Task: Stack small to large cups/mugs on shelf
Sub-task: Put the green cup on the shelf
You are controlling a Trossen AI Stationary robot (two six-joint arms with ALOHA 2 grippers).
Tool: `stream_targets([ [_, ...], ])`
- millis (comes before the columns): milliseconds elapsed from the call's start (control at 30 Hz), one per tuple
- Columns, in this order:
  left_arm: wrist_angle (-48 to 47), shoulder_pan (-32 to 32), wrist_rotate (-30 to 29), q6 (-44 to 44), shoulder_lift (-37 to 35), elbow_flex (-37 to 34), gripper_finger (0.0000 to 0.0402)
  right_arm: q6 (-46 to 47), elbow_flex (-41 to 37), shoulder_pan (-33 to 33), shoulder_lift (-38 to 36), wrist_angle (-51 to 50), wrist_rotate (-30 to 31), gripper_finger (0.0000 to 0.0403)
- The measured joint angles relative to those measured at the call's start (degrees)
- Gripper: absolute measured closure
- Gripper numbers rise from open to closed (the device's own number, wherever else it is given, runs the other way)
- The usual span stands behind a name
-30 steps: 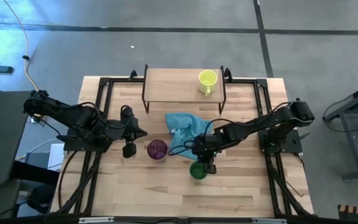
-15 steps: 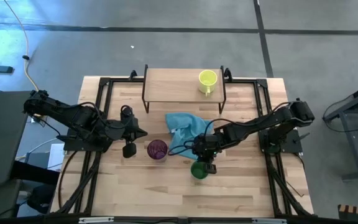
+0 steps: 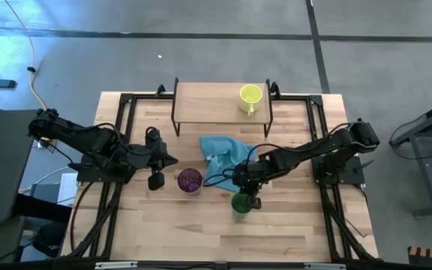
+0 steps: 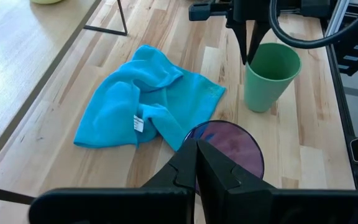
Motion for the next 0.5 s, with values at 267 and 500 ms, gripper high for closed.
stream_targets([
  [267,0.0,0.02,-0.02,0.01,0.0,0.0,0.0401,1.02,0.54,-0.02,-0.15,-1.33,-0.01,0.0402],
  [500,-0.02,0.0,-0.01,0.09,0.0,0.0,0.0401,-0.53,4.85,-0.67,-0.15,-6.34,0.45,0.0403],
])
